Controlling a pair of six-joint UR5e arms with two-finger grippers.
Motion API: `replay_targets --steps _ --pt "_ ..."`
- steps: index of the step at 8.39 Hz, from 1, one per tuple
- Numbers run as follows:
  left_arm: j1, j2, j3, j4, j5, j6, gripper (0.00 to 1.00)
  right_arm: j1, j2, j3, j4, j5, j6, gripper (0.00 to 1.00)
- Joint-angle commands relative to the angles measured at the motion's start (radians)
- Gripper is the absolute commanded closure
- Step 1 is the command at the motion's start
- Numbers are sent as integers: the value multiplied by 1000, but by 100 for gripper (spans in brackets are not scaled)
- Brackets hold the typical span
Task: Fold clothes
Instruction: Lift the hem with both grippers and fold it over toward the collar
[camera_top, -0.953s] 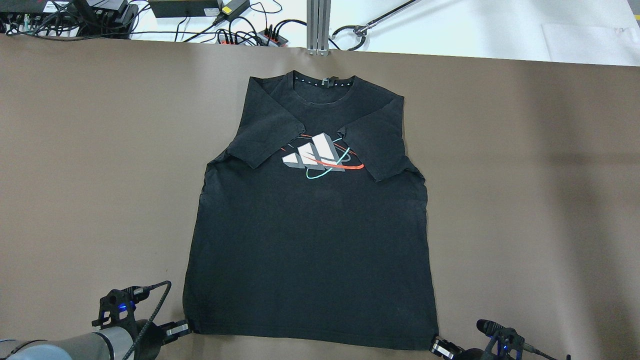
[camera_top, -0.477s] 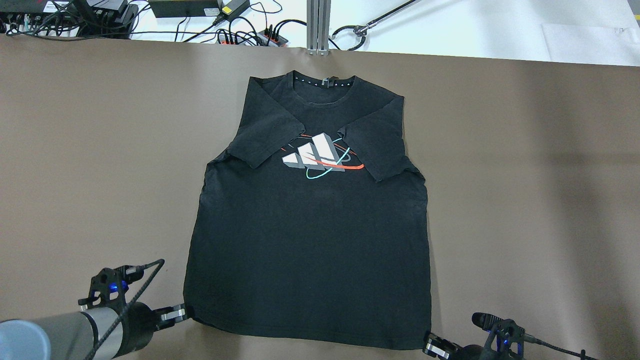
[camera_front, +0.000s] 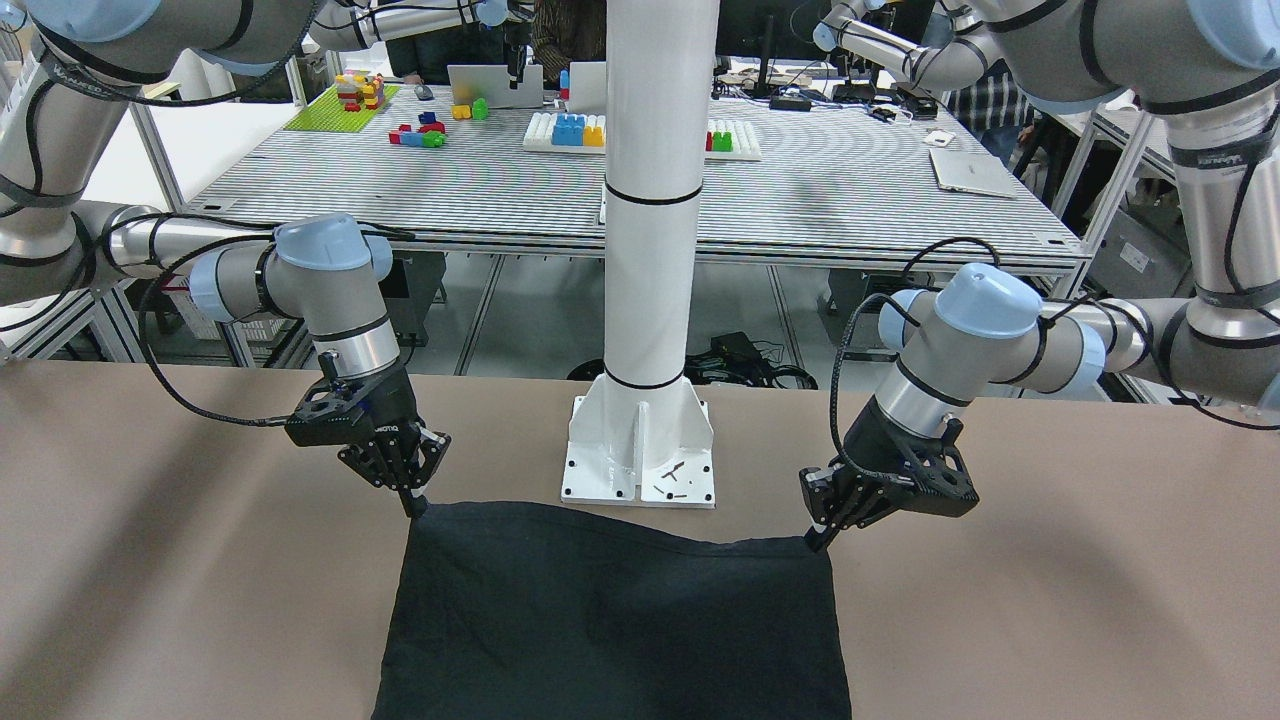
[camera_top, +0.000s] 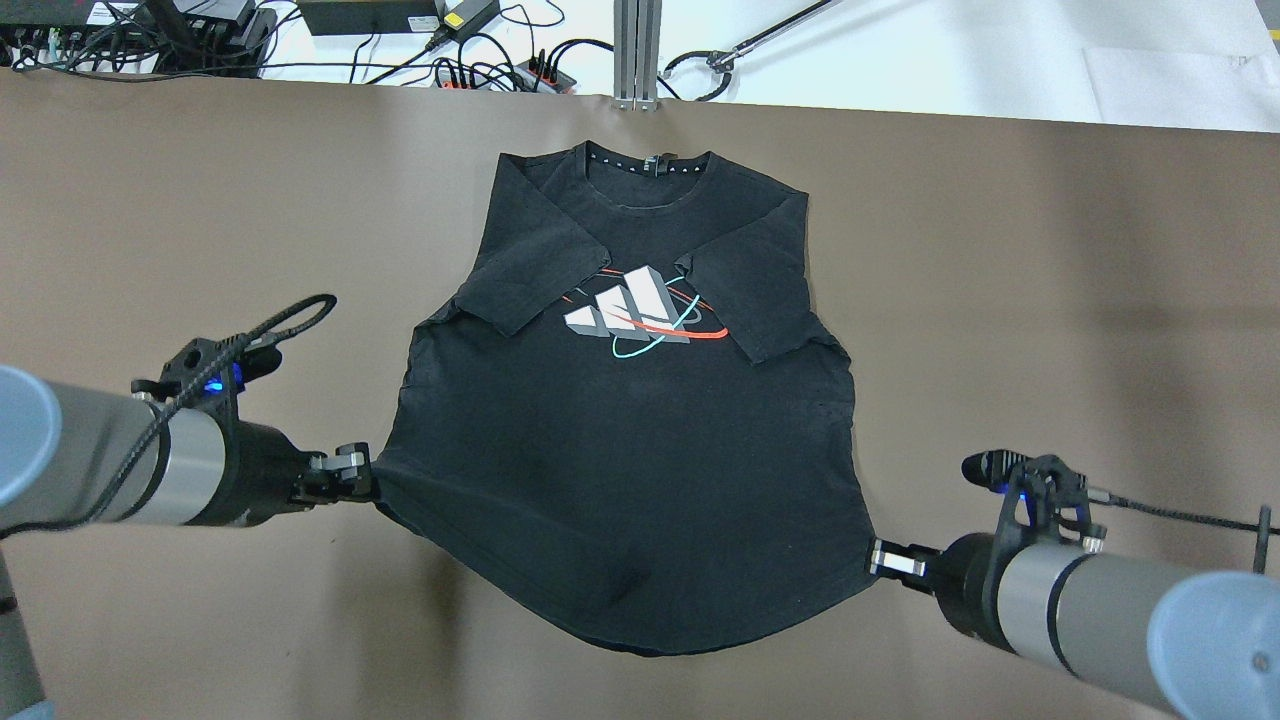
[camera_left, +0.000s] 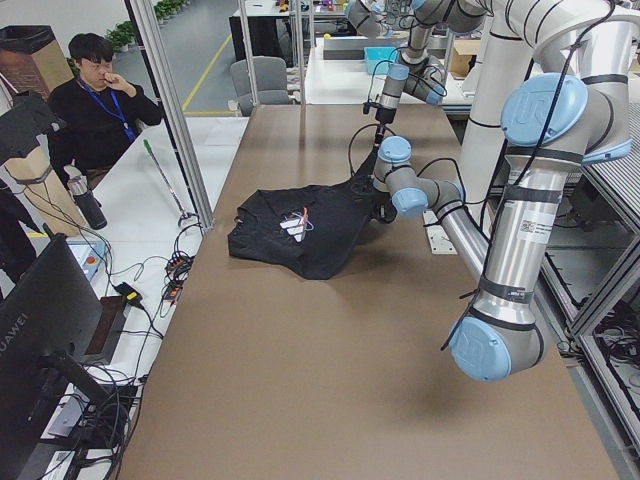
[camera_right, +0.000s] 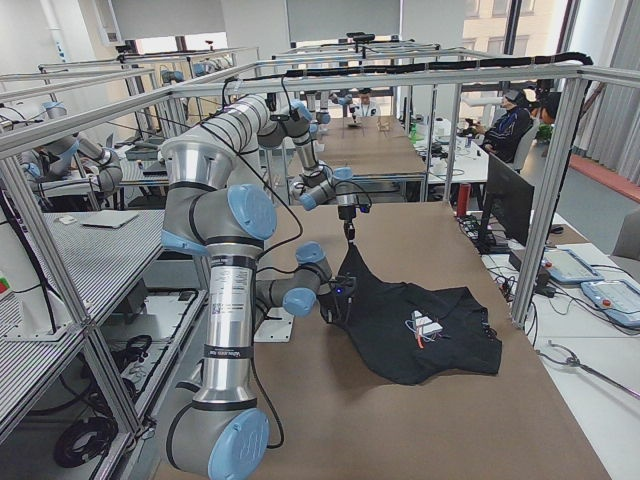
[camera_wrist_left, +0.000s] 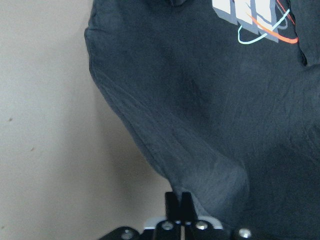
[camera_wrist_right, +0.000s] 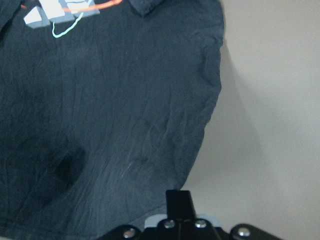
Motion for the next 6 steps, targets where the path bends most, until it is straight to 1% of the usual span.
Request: replay_targets --steps 1,2,3,4,5,6 --pt "-16 45 -103 38 -264 30 100 -26 -76 86 -24 355 -103 100" --pt "36 130 -218 38 -314 30 100 -123 -155 207 -31 383 -101 100" --pt "88 187 -312 40 -330 27 100 -201 -234 302 -33 384 -101 100" --pt "113 214 -352 41 -330 21 100 -223 -241 318 -48 384 -100 100" --pt "115 211 -337 41 -314 21 100 -216 -236 315 -74 378 -100 100" --pt "104 191 -287 41 -262 24 100 -185 -222 300 -93 355 -98 100"
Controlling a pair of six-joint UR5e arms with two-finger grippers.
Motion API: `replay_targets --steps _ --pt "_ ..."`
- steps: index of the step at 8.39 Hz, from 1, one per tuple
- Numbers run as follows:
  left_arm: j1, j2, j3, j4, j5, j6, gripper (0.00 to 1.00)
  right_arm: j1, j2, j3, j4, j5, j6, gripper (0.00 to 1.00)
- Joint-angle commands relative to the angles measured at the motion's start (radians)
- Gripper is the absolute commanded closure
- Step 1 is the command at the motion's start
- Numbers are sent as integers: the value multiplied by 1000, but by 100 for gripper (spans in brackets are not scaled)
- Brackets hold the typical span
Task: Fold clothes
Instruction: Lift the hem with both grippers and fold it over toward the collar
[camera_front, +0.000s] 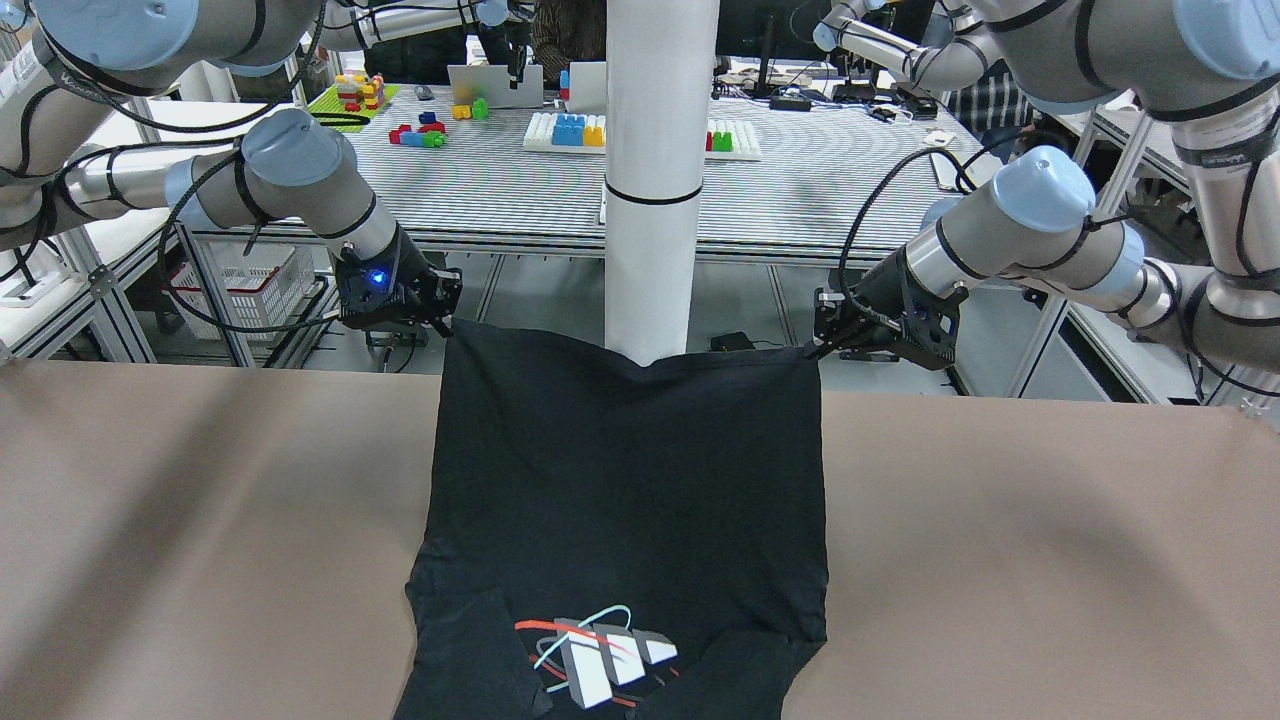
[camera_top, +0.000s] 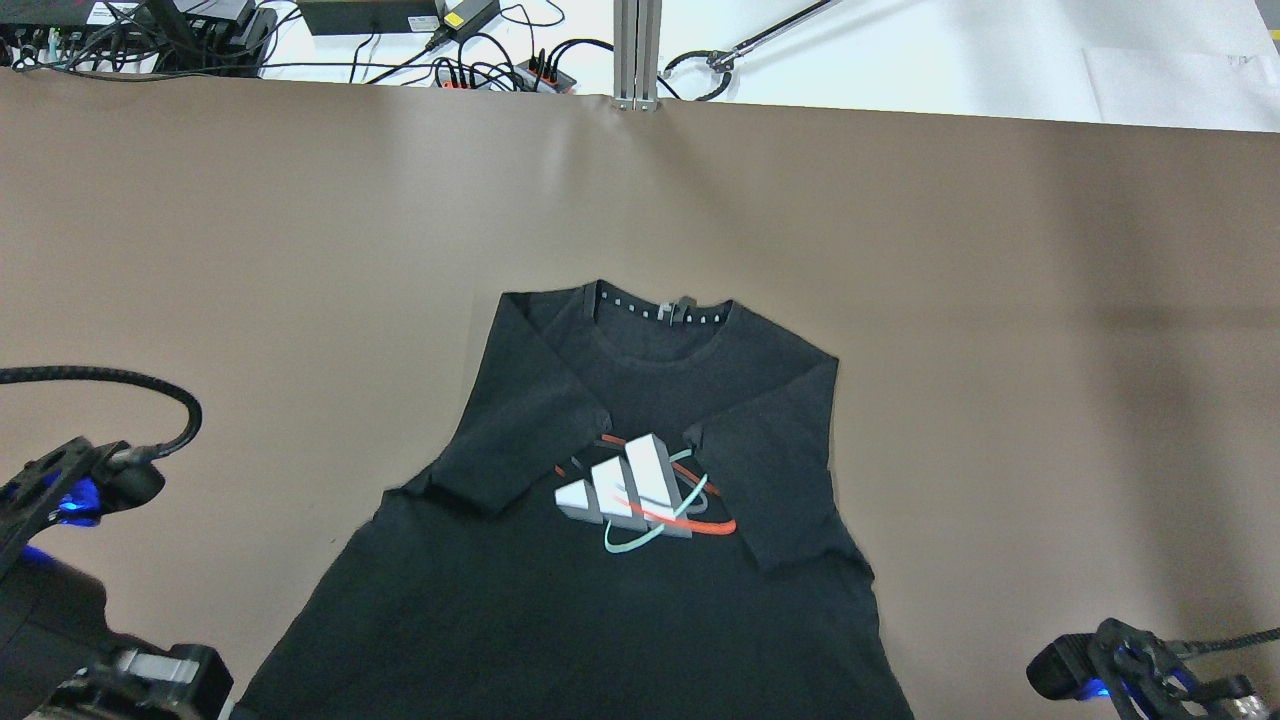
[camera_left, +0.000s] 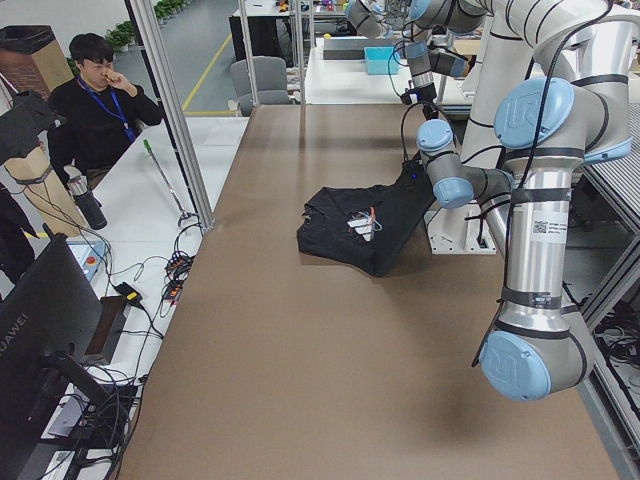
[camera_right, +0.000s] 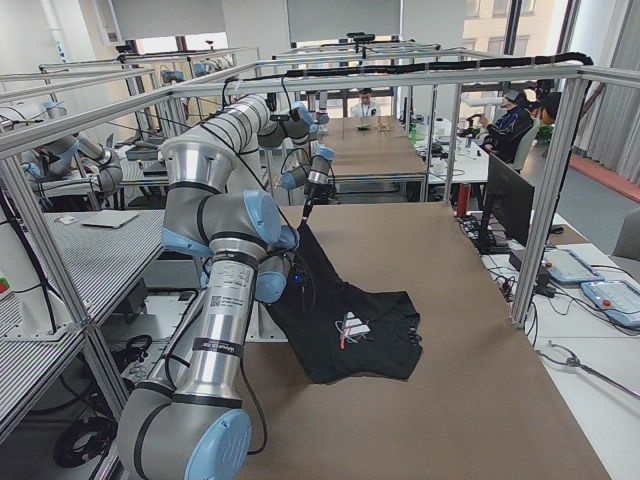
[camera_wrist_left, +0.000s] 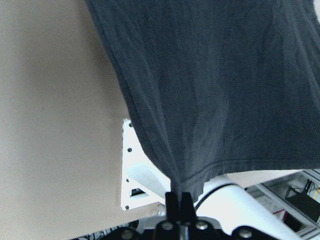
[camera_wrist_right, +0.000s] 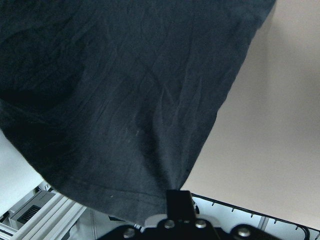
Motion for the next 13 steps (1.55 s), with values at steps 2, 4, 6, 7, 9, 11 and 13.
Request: replay_targets --steps 2,4,6,7,9,11,13 --pt "-44 -133 224 1 258 6 100 193 94 -150 -44 -59 1 100" --pt "-136 -251 374 1 284 7 100 318 151 -278 -42 -62 -4 100" --pt "-182 -278 422 1 304 12 100 369 185 -350 -41 -70 -8 100" --pt "-187 -310 453 1 339 9 100 372 223 -385 -42 -88 -8 100" --pt "-199 -399 586 1 382 13 100 395 297 -489 -38 -101 -13 100" --pt "-208 -489 751 -6 420 45 100 416 337 -575 -35 -114 -48 100" --pt "-216 -534 881 -54 450 75 100 417 361 -632 -33 -154 -99 100"
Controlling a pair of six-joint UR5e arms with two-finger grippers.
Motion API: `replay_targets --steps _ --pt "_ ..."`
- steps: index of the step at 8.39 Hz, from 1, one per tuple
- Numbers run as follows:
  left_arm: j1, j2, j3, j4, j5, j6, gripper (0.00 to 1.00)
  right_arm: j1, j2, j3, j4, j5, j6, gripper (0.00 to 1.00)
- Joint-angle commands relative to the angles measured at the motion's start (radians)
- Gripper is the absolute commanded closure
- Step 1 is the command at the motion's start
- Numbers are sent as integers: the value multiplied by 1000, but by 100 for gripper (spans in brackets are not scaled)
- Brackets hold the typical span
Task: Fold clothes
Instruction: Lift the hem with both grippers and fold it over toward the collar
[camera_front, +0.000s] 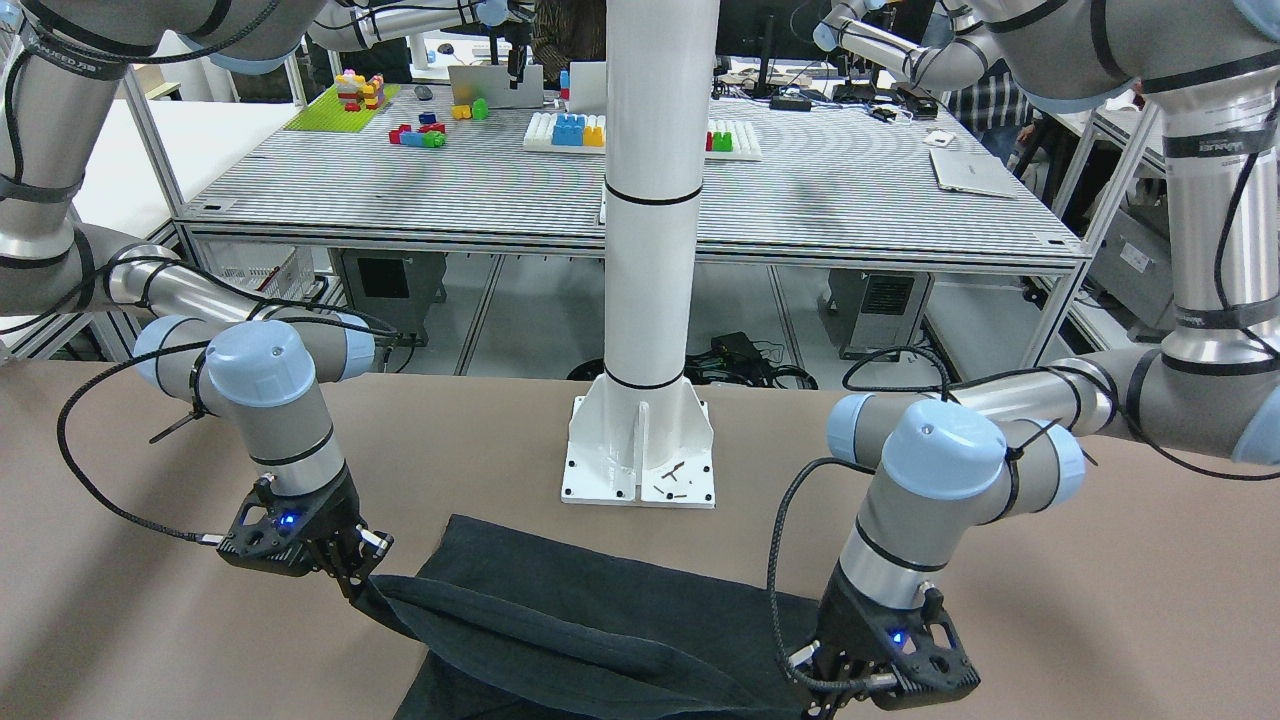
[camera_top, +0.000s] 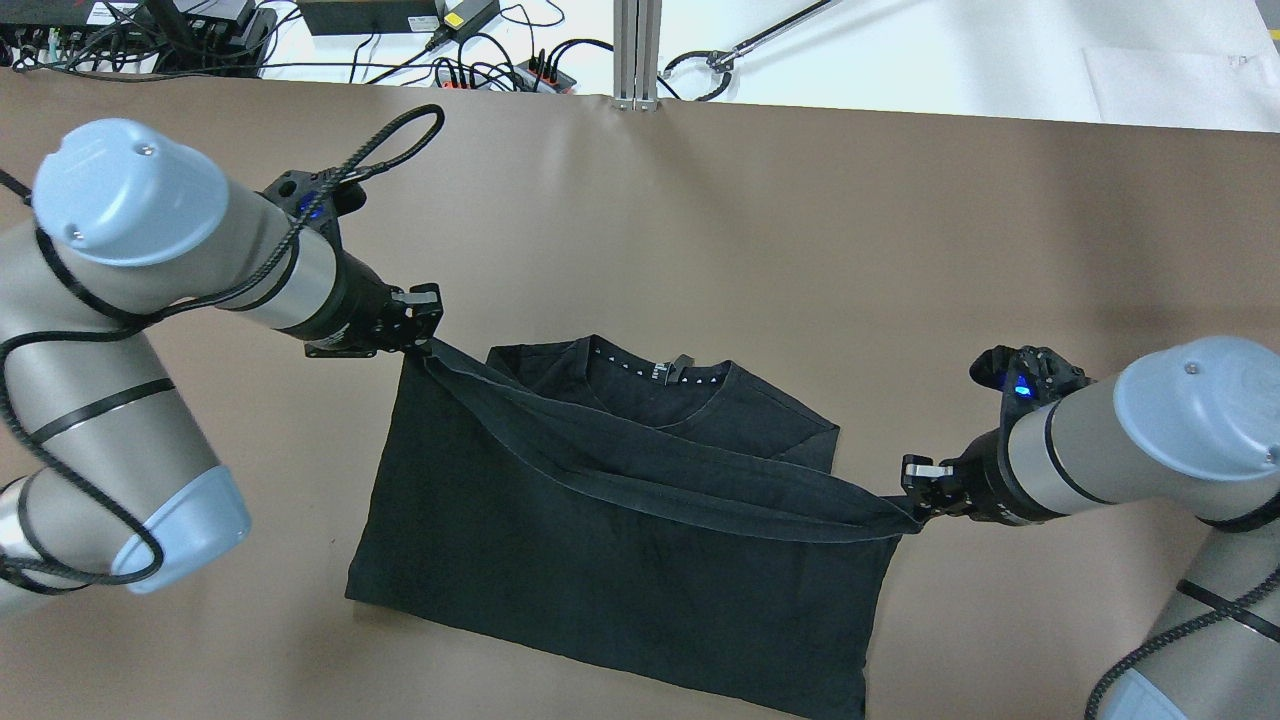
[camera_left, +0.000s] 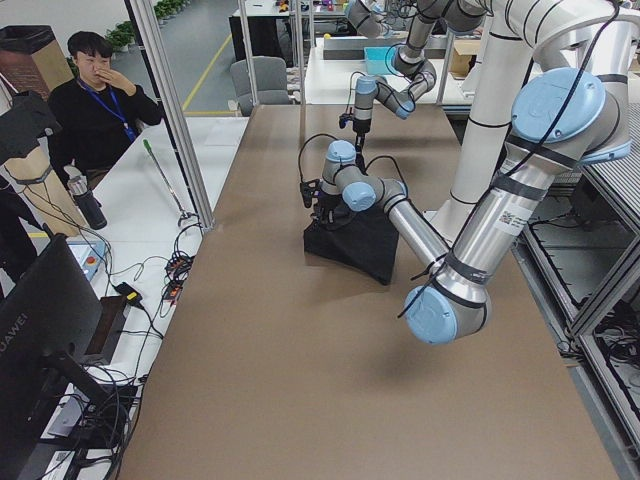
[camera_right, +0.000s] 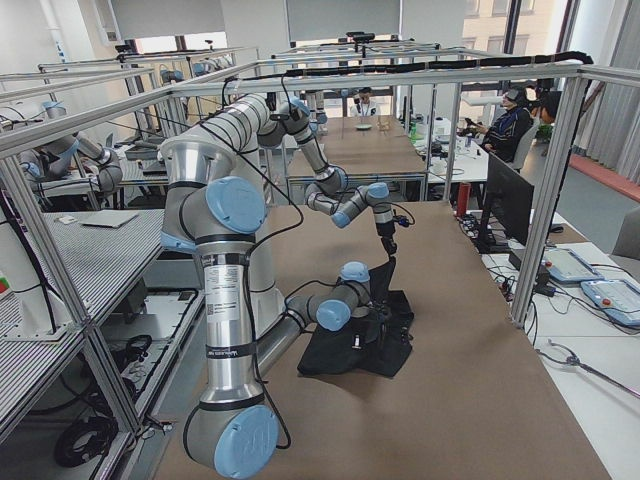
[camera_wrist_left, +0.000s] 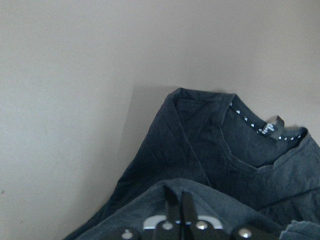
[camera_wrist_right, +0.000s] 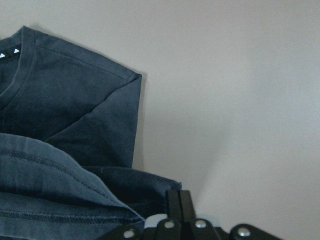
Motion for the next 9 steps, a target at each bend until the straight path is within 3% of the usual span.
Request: replay_targets --steps 1,3,4,5,6,9 --pt "-6 -61 193 -88 27 29 100 4 55 -111 1 -38 -40 100" --pt "-8 -69 258 -139 74 89 95 2 74 -213 82 -41 -40 72" --pt "-26 -69 258 -139 71 126 73 10 71 -222 118 -42 -40 48" --pt "-38 -70 256 -141 64 129 45 22 72 -219 119 -38 -42 26" --pt "-44 -82 246 -141 62 137 6 56 74 -202 118 -20 -59 12" --pt "-101 -55 212 -142 -108 243 6 81 73 -159 118 32 -91 7"
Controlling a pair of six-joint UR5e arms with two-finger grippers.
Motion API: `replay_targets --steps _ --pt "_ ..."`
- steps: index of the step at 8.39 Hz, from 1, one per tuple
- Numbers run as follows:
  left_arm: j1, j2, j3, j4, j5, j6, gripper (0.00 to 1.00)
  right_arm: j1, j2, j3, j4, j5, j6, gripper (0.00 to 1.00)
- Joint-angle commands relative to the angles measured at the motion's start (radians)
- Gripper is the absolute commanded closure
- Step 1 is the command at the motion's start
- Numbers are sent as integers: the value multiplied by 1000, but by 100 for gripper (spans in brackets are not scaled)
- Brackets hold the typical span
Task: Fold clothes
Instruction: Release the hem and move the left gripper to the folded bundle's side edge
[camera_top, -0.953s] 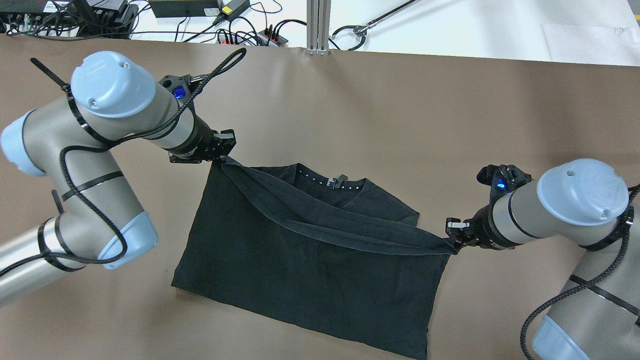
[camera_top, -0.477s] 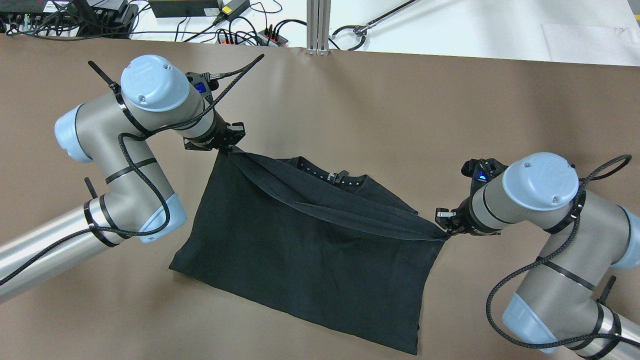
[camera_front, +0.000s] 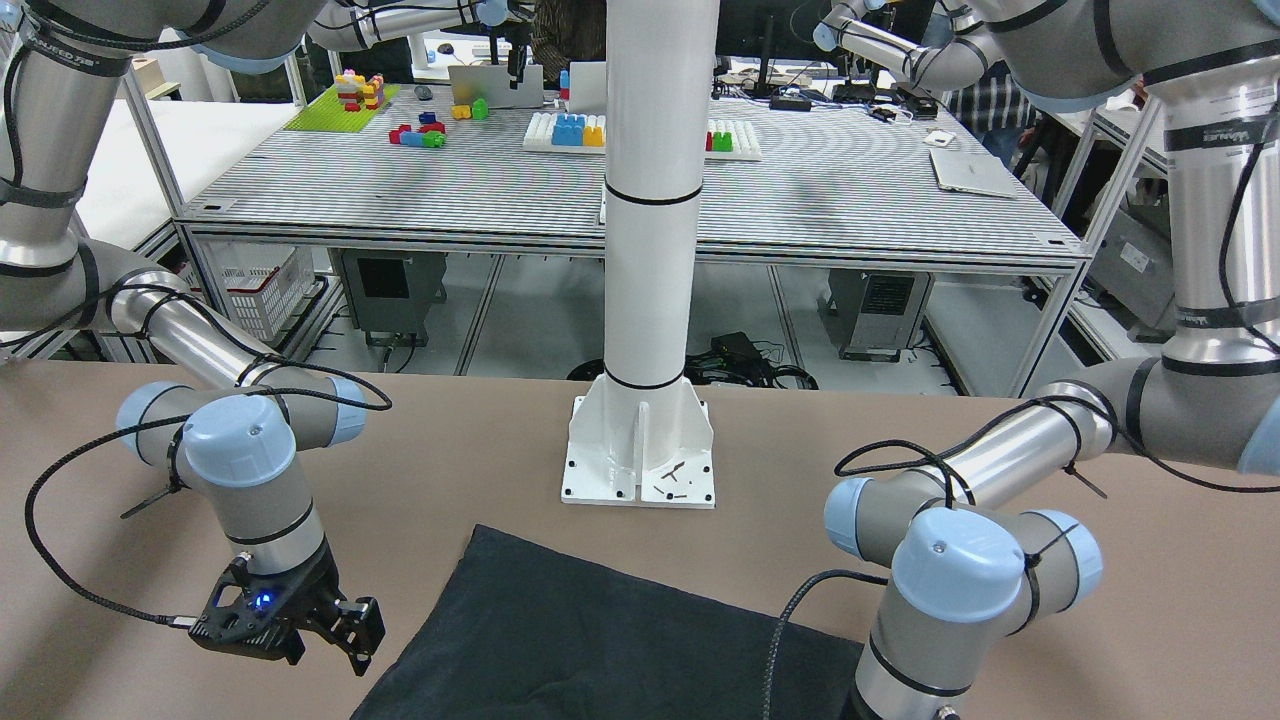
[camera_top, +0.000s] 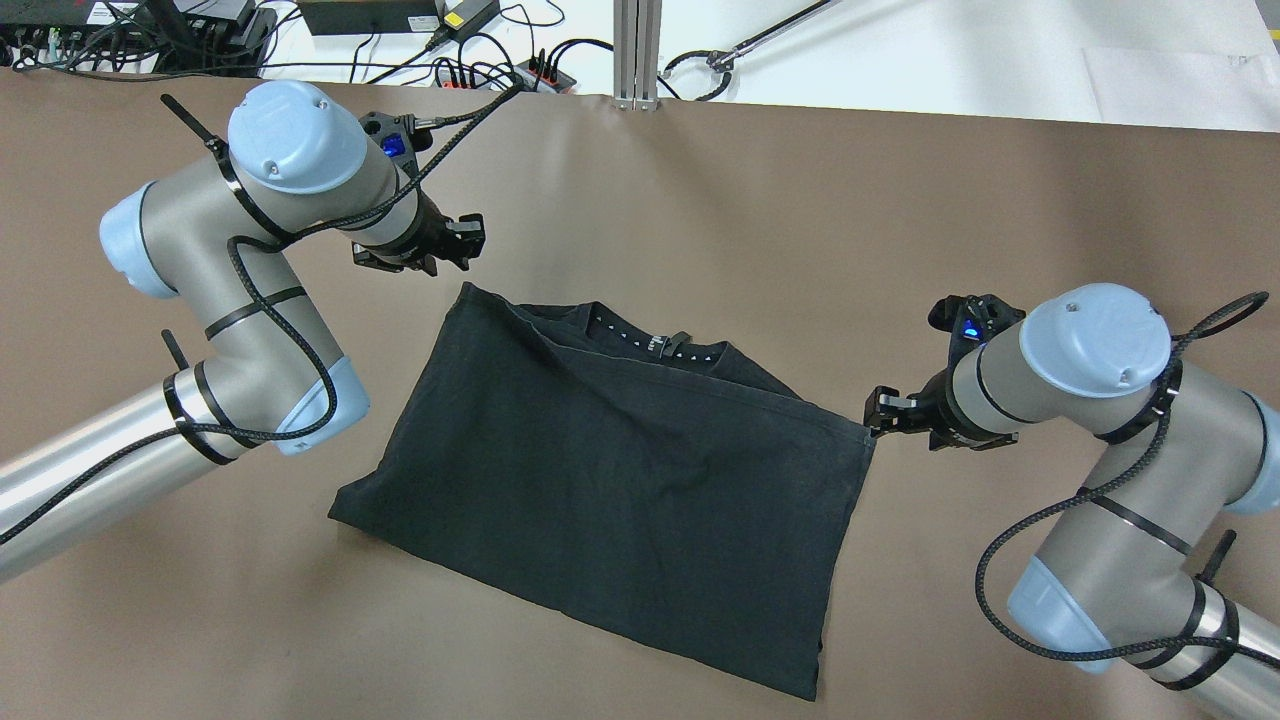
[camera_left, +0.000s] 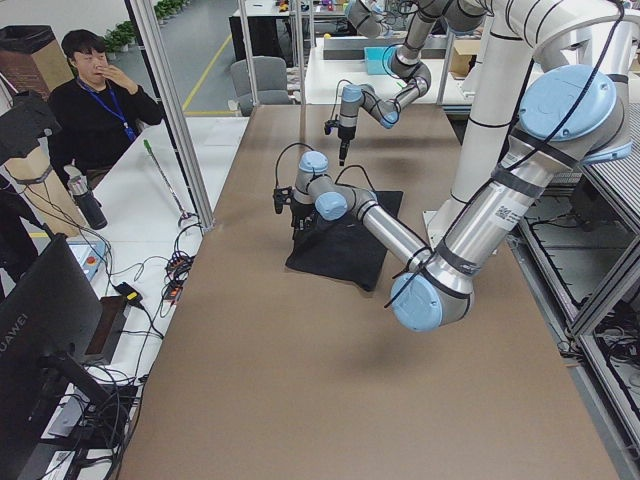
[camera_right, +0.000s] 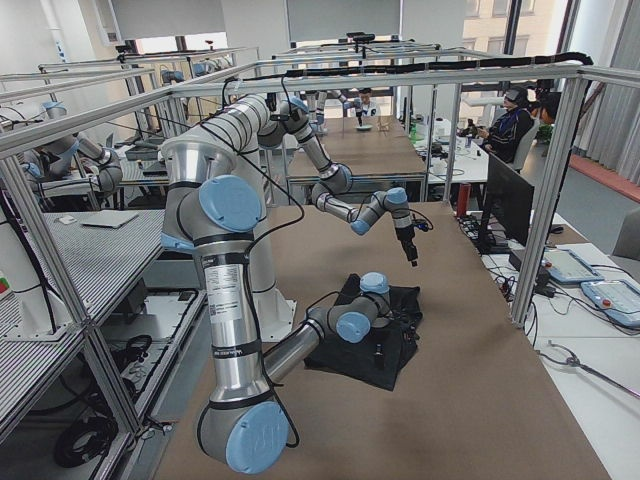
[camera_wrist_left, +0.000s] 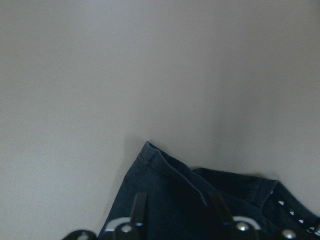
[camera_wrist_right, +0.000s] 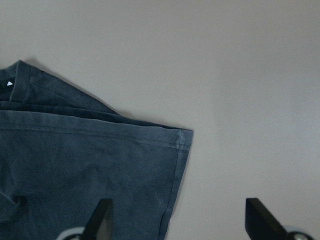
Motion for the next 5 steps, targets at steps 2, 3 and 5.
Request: replay_targets --steps 2,3,5 --pt "-6 174 -65 -116 -103 182 6 4 4 21 2 11 -12 6" --pt "37 249 -64 -223 -103 183 6 1 5 21 2 9 -12 6" --pt "121 355 -62 -374 -87 184 6 1 6 20 2 6 -12 6"
